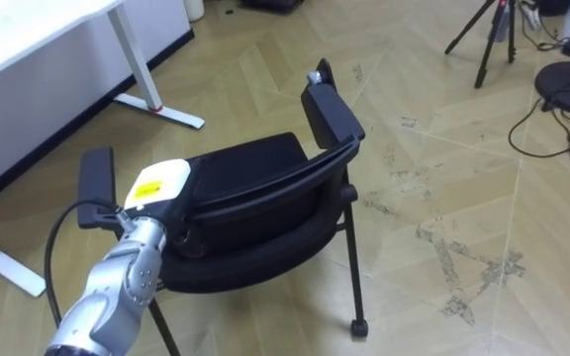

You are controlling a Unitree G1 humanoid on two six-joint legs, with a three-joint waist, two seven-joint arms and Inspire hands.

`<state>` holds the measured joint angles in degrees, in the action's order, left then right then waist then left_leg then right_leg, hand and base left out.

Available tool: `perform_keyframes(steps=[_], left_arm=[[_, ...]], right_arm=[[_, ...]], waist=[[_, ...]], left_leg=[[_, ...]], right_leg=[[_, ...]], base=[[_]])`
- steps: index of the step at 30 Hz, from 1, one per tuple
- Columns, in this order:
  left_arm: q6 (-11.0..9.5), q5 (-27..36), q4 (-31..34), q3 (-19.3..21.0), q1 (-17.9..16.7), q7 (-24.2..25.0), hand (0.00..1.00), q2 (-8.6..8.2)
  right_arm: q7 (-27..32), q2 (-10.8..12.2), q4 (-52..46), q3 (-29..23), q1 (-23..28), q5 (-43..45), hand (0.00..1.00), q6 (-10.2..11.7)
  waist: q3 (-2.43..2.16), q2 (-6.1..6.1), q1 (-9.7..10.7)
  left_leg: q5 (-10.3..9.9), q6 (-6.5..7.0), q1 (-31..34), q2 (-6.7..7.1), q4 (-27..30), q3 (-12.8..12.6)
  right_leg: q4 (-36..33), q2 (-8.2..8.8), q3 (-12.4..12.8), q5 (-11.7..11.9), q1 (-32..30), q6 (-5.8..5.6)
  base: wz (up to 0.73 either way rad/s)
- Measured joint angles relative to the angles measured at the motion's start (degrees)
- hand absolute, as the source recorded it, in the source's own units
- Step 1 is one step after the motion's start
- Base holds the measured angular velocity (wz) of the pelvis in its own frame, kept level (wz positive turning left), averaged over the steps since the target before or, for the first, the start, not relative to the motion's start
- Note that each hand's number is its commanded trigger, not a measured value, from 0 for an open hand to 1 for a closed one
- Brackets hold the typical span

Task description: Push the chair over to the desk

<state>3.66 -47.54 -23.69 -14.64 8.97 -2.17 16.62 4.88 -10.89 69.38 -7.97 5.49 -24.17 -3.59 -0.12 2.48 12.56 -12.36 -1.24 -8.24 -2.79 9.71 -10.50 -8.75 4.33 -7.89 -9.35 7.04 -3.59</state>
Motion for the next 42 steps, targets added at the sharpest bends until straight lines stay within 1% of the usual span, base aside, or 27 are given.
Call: perform_keyframes(steps=[5, 7, 12, 18, 20, 22, 24, 26, 28, 30, 31, 33, 34, 35, 36, 37, 38, 39, 40, 41, 42], left_arm=[[-0.03, -0.75, 0.19, -2.01, 0.16, 0.57, 1.0, 1.38], [0.01, -0.76, 0.18, -2.25, 0.15, 0.48, 1.0, 1.77], [0.66, -0.76, 0.33, -2.25, 0.16, -0.93, 1.0, 1.79], [1.49, -0.76, 1.35, -2.23, 0.17, -1.38, 1.0, 1.8], [1.49, -0.77, 1.44, -2.23, 0.18, -1.48, 1.0, 1.8], [1.63, -0.9, 1.55, -2.23, 0.15, -1.48, 1.0, 1.79], [1.91, -1.29, 1.9, -2.23, 0.1, -1.42, 1.0, 1.79], [1.91, -1.64, 2.09, -2.23, 0.1, -1.42, 1.0, 1.88], [1.95, -1.61, 2.13, -2.22, 0.12, -1.4, 1.0, 2.14], [2.13, -1.67, 2.12, -2.22, 0.19, -1.4, 1.0, 2.37], [2.22, -1.94, 2.24, -2.22, 0.18, -1.31, 1.0, 2.47], [2.93, -2.6, 3.68, -2.2, 0.11, -0.24, 1.0, 2.9], [3.14, -2.67, 4.22, -2.2, 0.11, 0.11, 1.0, 3.14], [3.48, -2.95, 5.09, -2.2, 0.09, 0.6, 1.0, 3.38], [3.48, -3.35, 5.27, -2.2, 0.09, 0.68, 1.0, 3.37], [3.39, -3.94, 5.63, -2.21, 0.09, 0.85, 1.0, 3.34], [3.25, -4.28, 5.99, -2.21, 0.1, 1.15, 1.0, 3.44], [3.2, -4.38, 6.12, -2.24, 0.11, 1.25, 1.0, 3.5], [3.26, -4.44, 6.65, -2.43, 0.09, 1.58, 1.0, 3.75], [3.38, -4.37, 7.43, -2.56, 0.08, 2.17, 1.0, 4.28], [3.61, -4.38, 8.45, -2.66, 0.12, 2.76, 1.0, 4.64]], right_arm=[[-0.12, 0.0, 0.01, 0.07, -0.12, -0.38, 0.0, 0.03], [-0.42, 0.0, 0.01, 0.08, -0.21, -0.42, 0.0, 0.02], [-0.78, 0.04, 0.02, 0.08, -0.2, -0.51, 0.0, -0.01], [-1.01, 0.04, -0.01, 0.08, -0.25, -0.51, 0.0, -0.01], [-1.3, 0.03, -0.01, 0.08, -0.25, -0.48, 0.0, -0.01], [-1.34, 0.07, -0.32, 0.07, -0.26, 0.58, 0.0, -0.05], [-1.28, 0.08, -0.65, 0.06, -0.37, 2.81, 0.0, -0.04], [-0.42, -0.01, -1.28, 0.02, -0.44, 5.82, 0.0, -0.05], [0.87, -0.16, -3.25, -0.06, -0.49, 10.59, 0.0, -0.05], [1.7, -0.76, -4.68, -0.08, -1.07, 14.61, 0.0, -0.04], [2.25, -1.44, -6.12, -0.13, -1.28, 18.16, 0.0, -0.04], [3.33, -3.46, -10.57, -0.2, -1.8, 26.41, 0.0, -0.21], [3.41, -4.15, -12.08, -0.21, -1.99, 27.86, 0.0, -0.23], [3.83, -5.62, -14.77, -0.21, -2.58, 30.44, 0.0, -0.08], [4.13, -6.42, -15.63, -0.21, -3.09, 31.64, 0.0, 0.0], [4.77, -7.89, -17.41, -0.25, -4.06, 33.81, 0.0, 0.06], [5.42, -9.09, -19.35, -0.17, -5.01, 35.96, 0.0, 0.23], [5.77, -9.57, -20.13, -0.18, -5.66, 36.57, 0.0, 0.4], [6.35, -10.15, -22.25, -0.17, -6.66, 38.77, 0.0, 0.5], [6.54, -10.19, -24.9, -0.12, -7.28, 41.63, 0.0, 0.48], [6.5, -10.19, -27.29, 0.07, -8.08, 44.46, 0.0, 0.46]], waist=[[0.0, 0.96, 0.46], [0.03, 1.04, 0.81], [0.05, 0.85, 1.29], [0.08, 0.62, 1.26], [0.06, 0.51, 1.19], [0.06, 0.39, 1.14], [0.2, 0.09, 1.18], [0.18, -0.41, 1.08], [0.29, -0.68, 1.03], [0.3, -1.13, 1.17], [0.27, -1.45, 1.16], [0.18, -2.02, 0.95], [0.25, -2.22, 0.84], [0.38, -2.6, 0.56], [0.31, -2.75, 0.35], [0.32, -3.37, -0.06], [0.2, -3.63, -0.44], [0.17, -3.71, -0.53], [0.01, -3.95, -0.67], [-0.1, -4.23, -0.65], [0.06, -4.5, -0.57]], left_leg=[[0.0, 0.0, 0.1, 0.0, -0.16, 0.07], [0.0, 0.0, 0.21, 0.0, -0.16, 0.07], [0.0, 0.0, 0.67, 0.0, -0.08, 0.07], [0.0, 0.0, 1.1, -0.01, -0.08, 0.07], [0.0, 0.0, 1.12, -0.01, -0.08, 0.06], [0.0, 0.0, 0.9, -0.01, -0.09, 0.01], [0.0, 0.0, 0.7, -0.01, -0.1, -0.02], [0.0, 0.0, 0.66, -0.01, -0.17, -0.12], [0.0, 0.0, 0.68, 0.0, -0.16, -0.33], [0.0, 0.0, 0.69, 0.0, -0.11, -0.32], [0.0, 0.0, 0.68, 0.0, -0.09, -0.35], [0.0, 0.0, 0.78, 0.01, 0.02, -0.44], [0.0, 0.01, 0.84, 0.01, 0.02, -0.46], [0.01, 0.01, 0.91, 0.0, 0.08, -0.48], [0.01, 0.01, 0.97, 0.0, 0.12, -0.48], [0.01, 0.01, 1.02, -0.03, 0.18, -0.47], [0.01, 0.01, 1.06, -0.08, 0.19, -0.54], [0.01, 0.01, 1.06, -0.08, 0.19, -0.57], [0.01, 0.01, 1.15, -0.13, 0.2, -0.73], [0.01, 0.01, 1.55, -0.17, 0.33, -0.73], [0.01, 0.01, 1.79, -0.21, 0.58, -0.71]], right_leg=[[0.0, -0.01, -0.12, 0.0, 0.26, 0.0], [0.0, -0.01, -0.13, 0.0, 0.17, 0.0], [0.07, 0.0, -0.11, 0.0, -0.24, 0.0], [0.11, 0.0, -0.07, -0.04, -1.1, -0.02], [0.09, 0.0, -0.05, -0.04, -1.13, -0.01], [-0.03, 0.0, 0.04, -0.04, -1.12, -0.01], [-0.02, 0.0, 0.09, -0.05, -1.01, -0.01], [-0.11, 0.0, 0.21, -0.05, -0.68, -0.01], [-0.2, 0.01, 0.46, -0.04, -0.63, -0.01], [-0.28, 0.02, 0.45, -0.04, -0.64, -0.01], [-0.27, 0.02, 0.46, -0.05, -0.64, -0.01], [-0.55, 0.04, 0.52, -0.05, -1.27, -0.02], [-0.87, 0.05, 0.51, -0.06, -1.5, -0.01], [-0.95, 0.06, 0.52, -0.06, -2.0, 0.01], [-0.98, 0.06, 0.52, -0.06, -2.09, 0.02], [-1.12, 0.06, 0.54, -0.06, -2.16, 0.03], [-1.3, 0.05, 0.59, -0.06, -2.19, 0.04], [-1.31, 0.05, 0.62, -0.06, -2.2, 0.04], [-1.34, 0.04, 0.68, -0.05, -2.18, 0.05], [-1.47, 0.03, 0.65, -0.04, -2.37, 0.07], [-1.95, 0.03, 0.67, -0.05, -2.75, 0.08]], base=[[0.0], [0.0], [0.0], [0.0], [0.0], [0.0], [0.0], [-0.03], [-0.05], [0.0], [0.0], [-0.02], [-0.04], [-0.03], [0.0], [0.0], [0.0], [-0.03], [0.0], [0.0], [0.0]])
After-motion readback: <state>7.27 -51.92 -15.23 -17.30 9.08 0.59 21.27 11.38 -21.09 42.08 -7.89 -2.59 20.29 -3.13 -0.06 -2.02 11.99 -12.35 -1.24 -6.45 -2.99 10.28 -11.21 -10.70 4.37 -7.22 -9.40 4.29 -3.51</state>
